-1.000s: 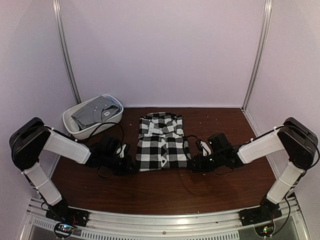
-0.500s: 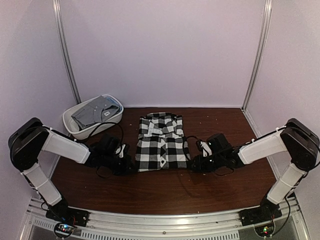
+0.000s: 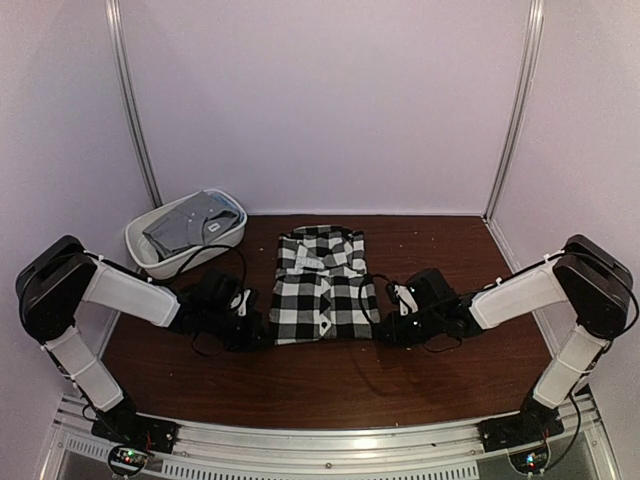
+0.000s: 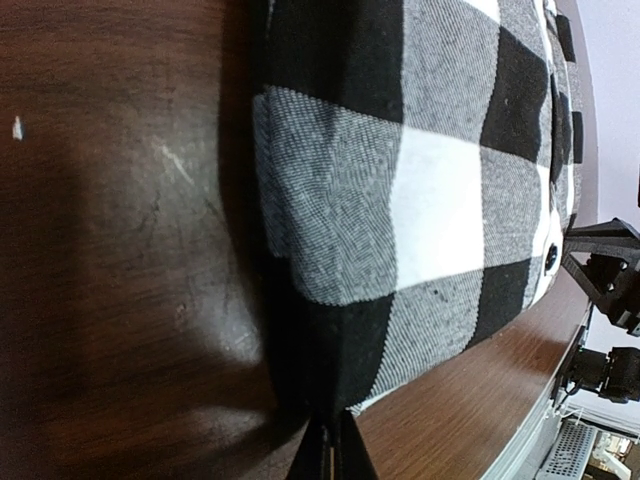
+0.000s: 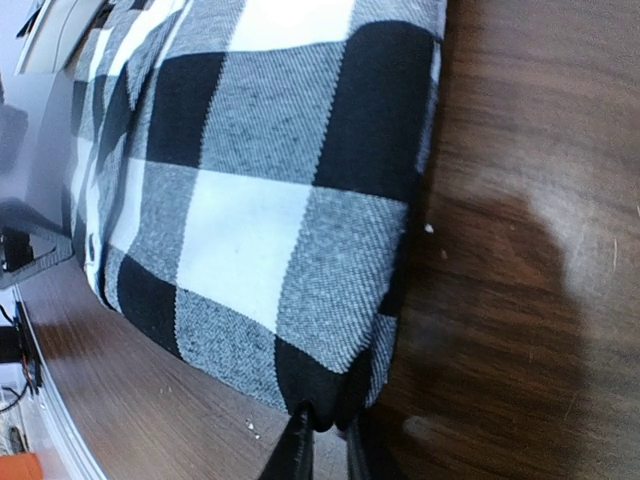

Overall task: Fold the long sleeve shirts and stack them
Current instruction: Pick up the 2/3-rectangle-folded shirt from the center of the board, then fold the 2/3-rectangle-folded shirt at the center of the board.

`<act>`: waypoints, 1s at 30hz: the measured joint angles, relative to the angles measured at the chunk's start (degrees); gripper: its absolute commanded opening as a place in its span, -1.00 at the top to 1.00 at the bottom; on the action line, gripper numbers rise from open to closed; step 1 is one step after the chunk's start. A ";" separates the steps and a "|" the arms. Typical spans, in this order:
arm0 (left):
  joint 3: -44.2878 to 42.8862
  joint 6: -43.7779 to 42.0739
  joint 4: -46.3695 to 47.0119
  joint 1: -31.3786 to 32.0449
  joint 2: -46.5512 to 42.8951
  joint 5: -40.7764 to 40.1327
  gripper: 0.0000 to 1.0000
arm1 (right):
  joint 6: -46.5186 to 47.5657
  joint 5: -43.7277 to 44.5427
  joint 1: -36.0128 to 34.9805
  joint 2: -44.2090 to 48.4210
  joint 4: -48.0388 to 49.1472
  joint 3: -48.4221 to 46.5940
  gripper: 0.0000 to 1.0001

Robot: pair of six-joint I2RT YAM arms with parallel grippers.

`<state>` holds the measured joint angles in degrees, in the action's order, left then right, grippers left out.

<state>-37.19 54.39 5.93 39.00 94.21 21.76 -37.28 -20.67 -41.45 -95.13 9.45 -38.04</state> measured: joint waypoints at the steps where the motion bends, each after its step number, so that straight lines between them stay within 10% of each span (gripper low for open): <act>1: 0.00 -0.13 -0.15 0.00 -0.13 -0.02 1.00 | -0.13 0.15 0.00 -0.02 -0.26 -0.02 0.92; 30: 6.54 3.32 -22.60 14.12 -33.11 -6.43 1.00 | -6.49 4.24 -13.33 28.02 -19.32 4.57 1.00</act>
<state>-30.65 57.71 -16.67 53.12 61.10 15.33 -43.77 -16.43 -54.78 -67.11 -9.87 -33.47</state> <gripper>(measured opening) 0.008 0.007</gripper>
